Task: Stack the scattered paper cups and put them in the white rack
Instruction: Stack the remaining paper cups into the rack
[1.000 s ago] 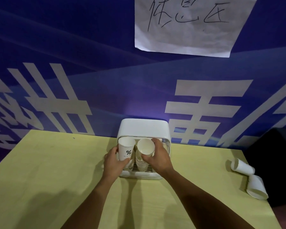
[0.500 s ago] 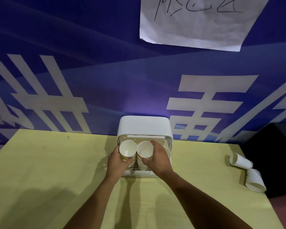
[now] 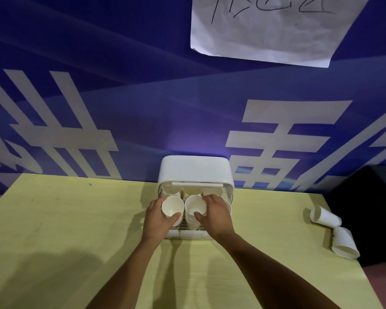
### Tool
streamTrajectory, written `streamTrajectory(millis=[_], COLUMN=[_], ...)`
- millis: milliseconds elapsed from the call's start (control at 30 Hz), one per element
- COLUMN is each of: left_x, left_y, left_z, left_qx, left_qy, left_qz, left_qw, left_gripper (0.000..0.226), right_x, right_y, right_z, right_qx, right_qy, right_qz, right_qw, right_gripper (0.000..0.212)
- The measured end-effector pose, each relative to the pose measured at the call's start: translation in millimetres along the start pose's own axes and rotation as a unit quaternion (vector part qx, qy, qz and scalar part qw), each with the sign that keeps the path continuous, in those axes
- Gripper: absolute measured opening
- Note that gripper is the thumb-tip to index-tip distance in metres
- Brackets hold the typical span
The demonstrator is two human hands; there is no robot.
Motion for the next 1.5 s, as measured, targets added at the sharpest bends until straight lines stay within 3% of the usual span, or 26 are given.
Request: streamTrajectory(millis=[533, 933, 1233, 1500], left_x=[-8.9, -3.4, -44.8, -114.2], left_y=[-2.7, 37.7, 71.1, 109.0], left_z=[3.2, -2.9, -0.7, -3.3], left_qx=[0.026, -0.028, -0.081, -0.093], left_qy=[-0.014, 0.023, -0.06, -0.153], left_qz=[0.014, 0.116, 0.066, 0.09], left_qw=[0.999, 0.993, 0.993, 0.98], left_gripper=[0.073, 0.054, 0.043, 0.035], right_x=[-18.6, -1.4, 28.5, 61.0], right_y=[-4.8, 9.2, 46.0, 120.8], right_z=[6.8, -8.8, -30.5, -65.3], right_qx=[0.021, 0.028, -0.004, -0.081], right_qy=[-0.027, 0.015, 0.03, 0.053], right_qz=[-0.111, -0.063, -0.058, -0.034], right_qw=[0.993, 0.997, 0.998, 0.995], right_gripper=[0.058, 0.056, 0.052, 0.058])
Point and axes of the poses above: each hand's wrist, its own z-axis towards the middle knuckle, its own x-axis out of the back of the hand, y = z × x, the point moved 9 cm from there along z, towards the middle knuckle, and after that the axes turned 14 degrees about -y, right-handed, at the moved point
